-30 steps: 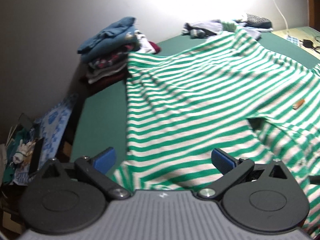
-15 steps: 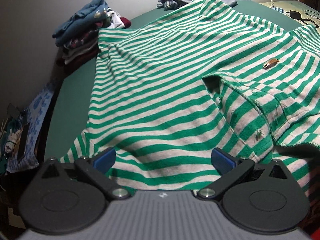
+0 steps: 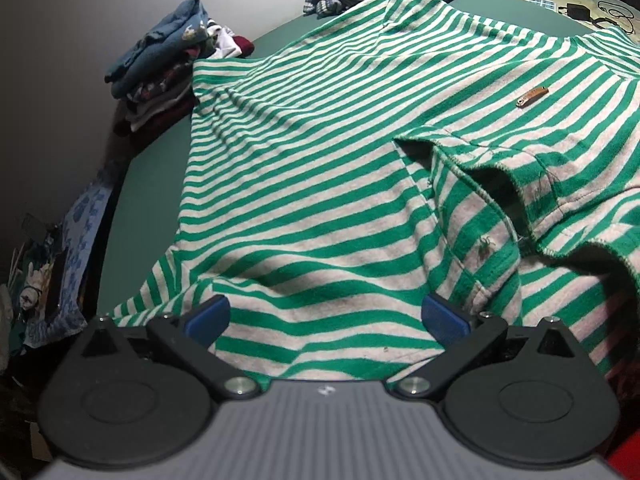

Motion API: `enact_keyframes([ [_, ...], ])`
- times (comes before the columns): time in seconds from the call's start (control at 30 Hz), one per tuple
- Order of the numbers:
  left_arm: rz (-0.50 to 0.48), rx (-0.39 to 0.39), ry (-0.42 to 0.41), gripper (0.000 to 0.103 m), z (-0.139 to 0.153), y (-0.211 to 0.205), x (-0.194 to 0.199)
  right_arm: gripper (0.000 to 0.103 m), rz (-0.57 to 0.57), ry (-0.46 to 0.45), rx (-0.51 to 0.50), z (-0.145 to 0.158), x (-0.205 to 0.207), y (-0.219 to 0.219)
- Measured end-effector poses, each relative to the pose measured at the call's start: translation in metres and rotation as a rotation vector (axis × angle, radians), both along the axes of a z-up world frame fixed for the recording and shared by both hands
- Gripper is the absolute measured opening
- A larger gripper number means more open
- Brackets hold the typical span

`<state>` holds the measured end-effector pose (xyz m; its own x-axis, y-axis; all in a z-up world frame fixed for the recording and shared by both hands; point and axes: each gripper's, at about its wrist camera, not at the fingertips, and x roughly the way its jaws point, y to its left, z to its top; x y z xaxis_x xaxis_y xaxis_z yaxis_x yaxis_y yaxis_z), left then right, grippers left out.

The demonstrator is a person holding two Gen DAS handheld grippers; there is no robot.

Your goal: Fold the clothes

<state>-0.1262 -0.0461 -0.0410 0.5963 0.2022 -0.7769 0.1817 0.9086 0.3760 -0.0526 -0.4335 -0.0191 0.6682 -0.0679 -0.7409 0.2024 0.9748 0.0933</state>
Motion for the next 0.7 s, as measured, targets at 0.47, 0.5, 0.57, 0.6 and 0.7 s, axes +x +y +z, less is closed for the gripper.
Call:
enact_keyframes([
  [0.47,0.047,-0.042,0.016,0.101,0.011,0.006,-0.008,0.042,0.02,-0.165,-0.093,0.022,-0.005,0.018],
  [0.5,0.054,-0.045,0.017,0.101,0.011,0.006,-0.009,0.045,0.097,-0.161,-0.049,0.022,-0.001,0.029],
  [0.57,0.067,-0.049,0.018,0.101,0.011,0.004,-0.009,0.045,0.25,-0.151,0.038,0.023,0.007,0.051],
  [0.6,0.073,-0.048,0.018,0.101,0.011,0.004,-0.01,0.044,0.314,-0.118,0.093,0.017,0.01,0.063],
  [0.7,0.098,-0.069,0.008,0.101,0.013,0.004,-0.017,0.043,0.447,-0.008,0.202,-0.006,0.017,0.102],
])
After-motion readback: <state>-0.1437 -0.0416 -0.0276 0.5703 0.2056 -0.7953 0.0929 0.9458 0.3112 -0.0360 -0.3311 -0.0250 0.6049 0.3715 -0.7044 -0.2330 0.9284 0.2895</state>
